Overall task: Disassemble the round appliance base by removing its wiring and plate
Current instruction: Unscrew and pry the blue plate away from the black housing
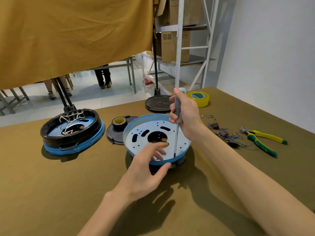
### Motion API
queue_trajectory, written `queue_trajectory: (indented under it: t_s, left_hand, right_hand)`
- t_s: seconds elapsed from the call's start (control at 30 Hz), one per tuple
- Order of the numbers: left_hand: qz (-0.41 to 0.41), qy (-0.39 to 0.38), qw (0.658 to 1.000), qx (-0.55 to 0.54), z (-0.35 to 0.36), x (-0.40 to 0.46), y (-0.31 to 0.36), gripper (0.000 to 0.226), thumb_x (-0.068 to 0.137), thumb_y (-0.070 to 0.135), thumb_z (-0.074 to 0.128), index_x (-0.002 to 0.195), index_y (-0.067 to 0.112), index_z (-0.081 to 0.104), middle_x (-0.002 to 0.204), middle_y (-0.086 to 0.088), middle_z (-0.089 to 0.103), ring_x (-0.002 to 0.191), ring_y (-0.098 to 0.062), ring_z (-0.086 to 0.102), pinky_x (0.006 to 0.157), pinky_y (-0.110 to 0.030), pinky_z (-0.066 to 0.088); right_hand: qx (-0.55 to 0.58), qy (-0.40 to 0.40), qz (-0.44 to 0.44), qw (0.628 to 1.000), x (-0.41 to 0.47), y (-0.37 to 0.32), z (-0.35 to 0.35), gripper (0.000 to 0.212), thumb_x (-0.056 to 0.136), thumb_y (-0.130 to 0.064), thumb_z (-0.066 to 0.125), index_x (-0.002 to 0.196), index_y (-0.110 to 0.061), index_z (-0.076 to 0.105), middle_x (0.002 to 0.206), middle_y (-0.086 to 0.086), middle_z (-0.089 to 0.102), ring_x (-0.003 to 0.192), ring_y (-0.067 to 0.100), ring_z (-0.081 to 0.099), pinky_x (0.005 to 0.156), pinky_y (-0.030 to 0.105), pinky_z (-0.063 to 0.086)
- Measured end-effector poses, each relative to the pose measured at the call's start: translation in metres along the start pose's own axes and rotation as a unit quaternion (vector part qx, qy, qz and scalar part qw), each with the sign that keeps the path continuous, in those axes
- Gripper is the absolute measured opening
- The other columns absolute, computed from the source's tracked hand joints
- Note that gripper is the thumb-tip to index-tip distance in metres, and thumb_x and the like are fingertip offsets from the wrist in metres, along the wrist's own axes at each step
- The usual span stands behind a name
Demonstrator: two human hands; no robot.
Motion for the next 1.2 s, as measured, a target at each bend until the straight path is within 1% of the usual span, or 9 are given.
queue_trajectory:
  t_s: [0.1, 0.23, 0.33, 0.47, 0.6, 0.8, 0.9, 1.07, 1.2]
  left_hand:
    - [0.014, 0.036, 0.999, 0.025, -0.021, 0.004, -0.011, 0.039, 0.096, 0.038, 0.061, 0.134, 0.035, 0.055, 0.116, 0.025, 0.06, 0.116, -0.005, 0.06, 0.099, -0.016, 0.046]
    - [-0.02, -0.024, 0.993, 0.116, -0.032, -0.001, -0.035, 0.03, 0.091, 0.057, 0.059, 0.106, 0.034, 0.07, 0.102, 0.024, 0.064, 0.111, 0.0, 0.055, 0.11, -0.032, 0.035]
    - [-0.004, -0.024, 0.995, 0.098, -0.019, -0.002, -0.03, 0.03, 0.091, 0.059, 0.061, 0.101, 0.034, 0.072, 0.096, 0.023, 0.064, 0.101, -0.001, 0.058, 0.1, -0.031, 0.043]
    - [0.015, -0.022, 0.999, 0.041, -0.011, 0.001, -0.018, 0.038, 0.094, 0.059, 0.063, 0.122, 0.034, 0.064, 0.098, 0.024, 0.064, 0.095, -0.002, 0.064, 0.083, -0.018, 0.052]
    - [-0.041, 0.019, 0.999, 0.008, -0.027, 0.019, -0.022, 0.022, 0.101, 0.042, 0.054, 0.11, 0.032, 0.072, 0.094, 0.024, 0.068, 0.095, -0.003, 0.067, 0.076, -0.018, 0.053]
    - [-0.1, -0.147, 0.983, 0.039, -0.024, 0.051, -0.028, 0.02, 0.095, 0.038, 0.066, 0.112, 0.041, 0.077, 0.097, 0.034, 0.07, 0.096, 0.005, 0.064, 0.07, -0.004, 0.046]
    - [-0.11, -0.22, 0.969, 0.031, -0.019, 0.062, -0.028, 0.02, 0.093, 0.04, 0.068, 0.111, 0.042, 0.078, 0.097, 0.034, 0.072, 0.093, 0.005, 0.066, 0.068, -0.008, 0.048]
    - [-0.113, -0.243, 0.963, -0.006, -0.013, 0.066, -0.032, 0.013, 0.091, 0.045, 0.071, 0.1, 0.043, 0.08, 0.091, 0.027, 0.074, 0.088, -0.003, 0.068, 0.068, -0.013, 0.05]
    - [-0.13, -0.255, 0.958, -0.03, -0.012, 0.064, -0.034, 0.01, 0.092, 0.043, 0.073, 0.099, 0.042, 0.08, 0.093, 0.025, 0.075, 0.092, -0.004, 0.071, 0.082, -0.028, 0.059]
  right_hand:
    - [0.037, 0.008, 0.001, 0.999, 0.003, 0.006, 0.0, 0.035, 0.102, -0.041, 0.058, 0.098, -0.006, 0.055, 0.063, 0.003, 0.05, 0.044, 0.015, 0.041, 0.042, 0.027, 0.039]
    - [0.041, 0.002, -0.027, 0.999, 0.004, 0.008, 0.002, 0.033, 0.104, -0.038, 0.054, 0.096, -0.007, 0.053, 0.065, 0.005, 0.05, 0.045, 0.018, 0.043, 0.046, 0.03, 0.041]
    - [0.031, -0.002, -0.053, 0.998, 0.0, 0.012, 0.007, 0.031, 0.105, -0.037, 0.053, 0.095, -0.008, 0.052, 0.064, 0.005, 0.049, 0.047, 0.02, 0.043, 0.047, 0.031, 0.042]
    - [0.025, -0.024, -0.062, 0.997, -0.007, 0.02, 0.012, 0.029, 0.105, -0.036, 0.053, 0.095, -0.008, 0.051, 0.064, 0.005, 0.05, 0.046, 0.021, 0.041, 0.048, 0.031, 0.04]
    - [0.02, -0.062, -0.071, 0.995, -0.013, 0.028, 0.014, 0.029, 0.103, -0.038, 0.054, 0.096, -0.009, 0.05, 0.063, 0.004, 0.049, 0.044, 0.019, 0.041, 0.047, 0.031, 0.038]
    - [0.004, -0.091, -0.086, 0.992, -0.015, 0.028, 0.014, 0.033, 0.098, -0.042, 0.055, 0.094, -0.01, 0.051, 0.064, 0.003, 0.048, 0.042, 0.016, 0.039, 0.042, 0.027, 0.035]
    - [0.006, -0.105, -0.092, 0.99, -0.017, 0.026, 0.012, 0.032, 0.097, -0.041, 0.055, 0.095, -0.009, 0.05, 0.063, 0.003, 0.047, 0.041, 0.016, 0.038, 0.041, 0.026, 0.035]
    - [0.017, -0.127, -0.099, 0.987, -0.022, 0.031, 0.015, 0.029, 0.099, -0.038, 0.054, 0.093, -0.01, 0.05, 0.063, 0.004, 0.046, 0.041, 0.016, 0.038, 0.042, 0.028, 0.034]
    - [0.019, -0.139, -0.108, 0.984, -0.023, 0.033, 0.016, 0.031, 0.098, -0.04, 0.056, 0.093, -0.01, 0.05, 0.063, 0.003, 0.047, 0.041, 0.017, 0.038, 0.041, 0.027, 0.034]
Point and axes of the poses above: each hand's wrist, its own x-axis towards the middle knuckle, its own z-axis out of the palm, y = z × x, the point moved 2 cm from there along x, towards the middle knuckle
